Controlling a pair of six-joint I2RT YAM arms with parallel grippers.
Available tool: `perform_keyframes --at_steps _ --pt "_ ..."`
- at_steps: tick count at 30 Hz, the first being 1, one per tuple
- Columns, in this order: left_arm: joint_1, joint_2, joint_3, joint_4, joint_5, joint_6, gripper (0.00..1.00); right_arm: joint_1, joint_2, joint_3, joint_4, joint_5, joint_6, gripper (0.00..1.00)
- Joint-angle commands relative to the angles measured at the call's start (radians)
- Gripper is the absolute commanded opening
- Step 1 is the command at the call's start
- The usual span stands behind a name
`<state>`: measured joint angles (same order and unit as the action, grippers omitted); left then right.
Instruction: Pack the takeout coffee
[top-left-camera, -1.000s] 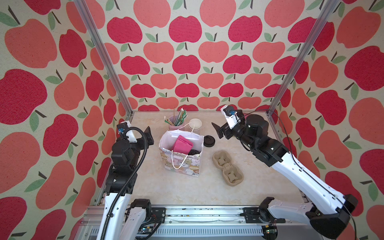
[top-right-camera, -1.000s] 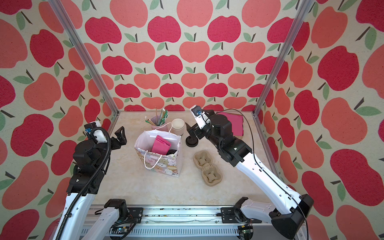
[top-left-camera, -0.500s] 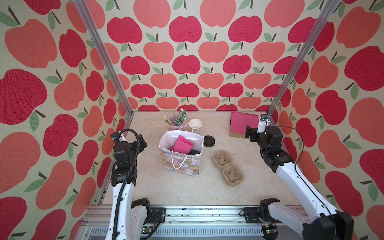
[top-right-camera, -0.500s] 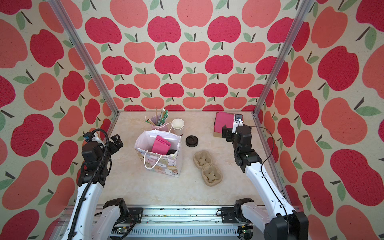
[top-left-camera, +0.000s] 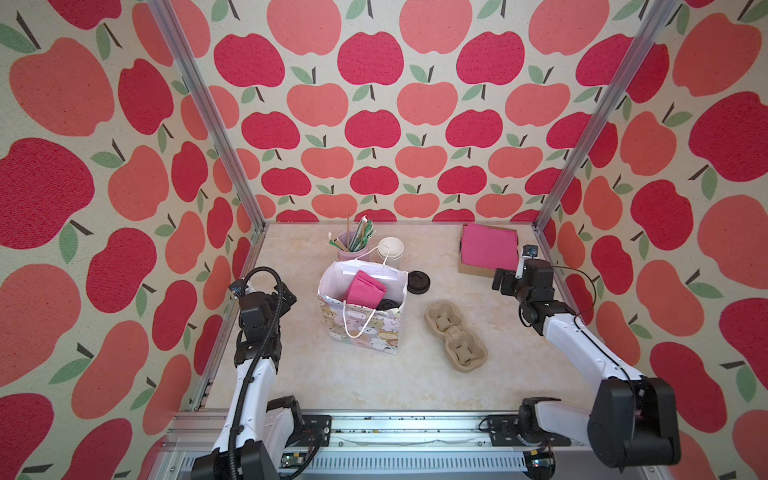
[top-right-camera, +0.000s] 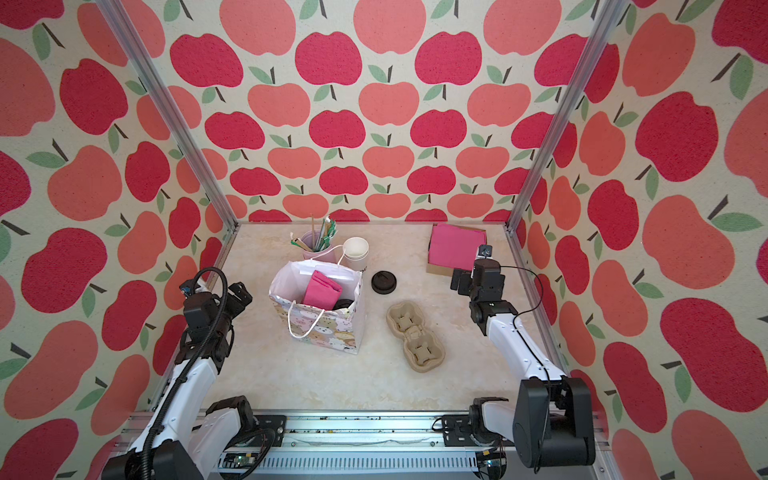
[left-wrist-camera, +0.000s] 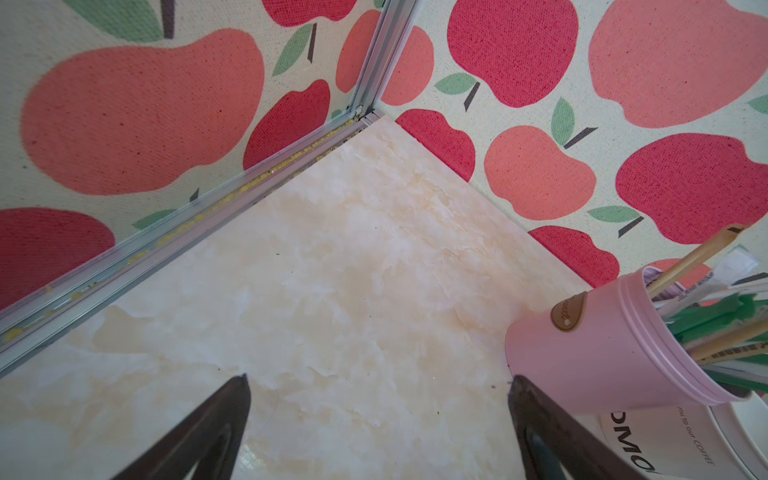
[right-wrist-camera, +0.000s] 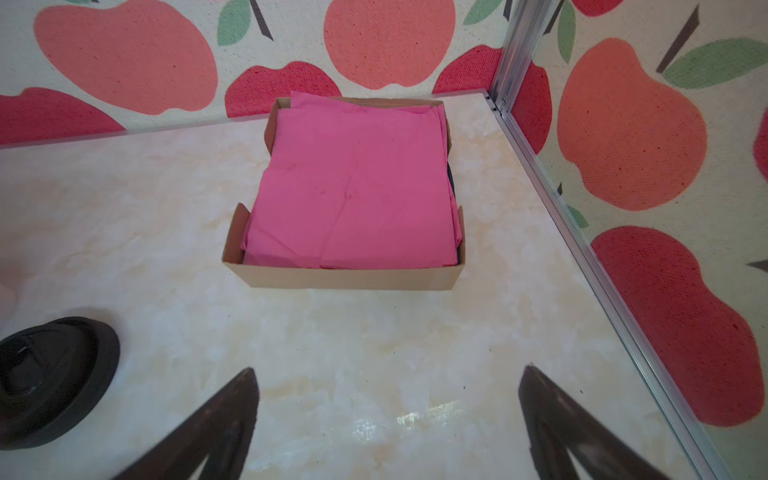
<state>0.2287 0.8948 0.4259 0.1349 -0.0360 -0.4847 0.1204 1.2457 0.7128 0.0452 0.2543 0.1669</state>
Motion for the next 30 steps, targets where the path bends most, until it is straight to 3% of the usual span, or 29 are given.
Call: perform_keyframes --at_steps 1,12,15,23,30 --pt "0.007 0.019 -0.058 0.177 -0.078 0.002 0.99 -0.027 0.043 -0.035 0.081 0.034 0.012 0.99" --pt "0.003 0.21 -0.18 0.535 -0.123 0.059 0.99 -0.038 0.26 -0.149 0.494 0.121 -0.142 0.99" --pt "-0.003 0.273 -0.187 0.618 -0.128 0.112 0.99 -0.039 0.292 -0.207 0.651 0.081 -0.17 0.99" --pt "-0.029 0.309 -0.187 0.674 -0.136 0.25 0.99 -0.038 0.292 -0.235 0.704 -0.043 -0.209 0.99" --pt "-0.106 0.495 -0.242 0.948 -0.151 0.368 0.99 -0.038 0.311 -0.321 0.867 -0.126 -0.229 0.99"
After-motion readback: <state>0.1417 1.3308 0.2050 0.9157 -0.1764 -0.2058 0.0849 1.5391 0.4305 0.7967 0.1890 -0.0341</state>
